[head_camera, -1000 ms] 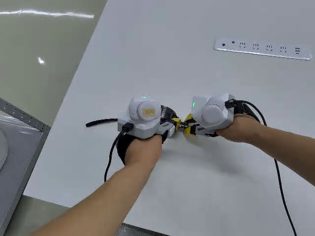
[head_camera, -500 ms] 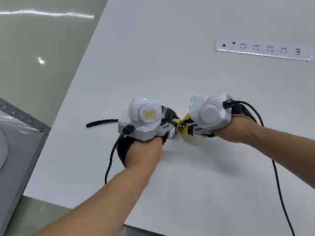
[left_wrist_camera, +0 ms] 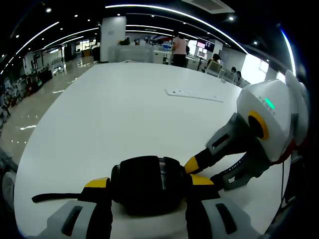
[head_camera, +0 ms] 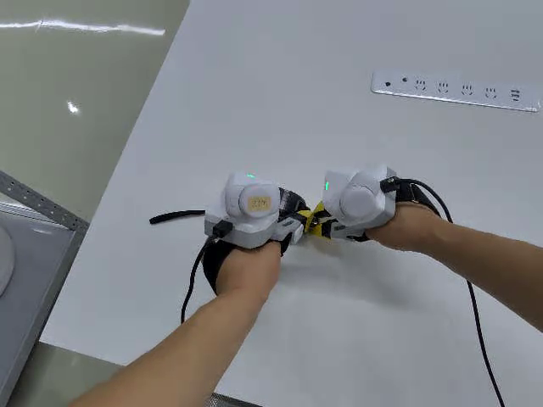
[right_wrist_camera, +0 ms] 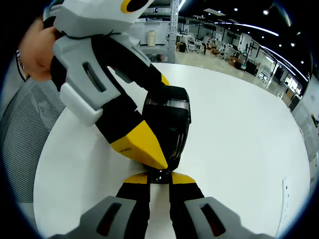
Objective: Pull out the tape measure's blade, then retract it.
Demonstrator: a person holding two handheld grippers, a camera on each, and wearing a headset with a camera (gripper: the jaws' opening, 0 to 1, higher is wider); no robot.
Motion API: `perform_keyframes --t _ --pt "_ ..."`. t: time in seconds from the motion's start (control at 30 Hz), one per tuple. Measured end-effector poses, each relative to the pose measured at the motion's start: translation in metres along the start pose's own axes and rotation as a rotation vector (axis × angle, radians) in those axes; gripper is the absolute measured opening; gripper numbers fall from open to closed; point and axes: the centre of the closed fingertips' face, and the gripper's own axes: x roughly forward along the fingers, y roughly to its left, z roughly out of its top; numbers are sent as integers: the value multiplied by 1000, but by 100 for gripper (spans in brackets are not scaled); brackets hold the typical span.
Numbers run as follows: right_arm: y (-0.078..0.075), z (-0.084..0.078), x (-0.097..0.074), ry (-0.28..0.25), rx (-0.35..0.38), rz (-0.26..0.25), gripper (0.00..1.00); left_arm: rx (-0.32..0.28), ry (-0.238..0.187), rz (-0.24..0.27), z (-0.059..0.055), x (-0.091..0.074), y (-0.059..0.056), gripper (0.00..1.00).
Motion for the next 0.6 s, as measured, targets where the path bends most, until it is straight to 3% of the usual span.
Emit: perform_keyframes --t 0.6 --pt "0 1 1 12 -36 -16 15 -13 -19 1 1 -1 1 59"
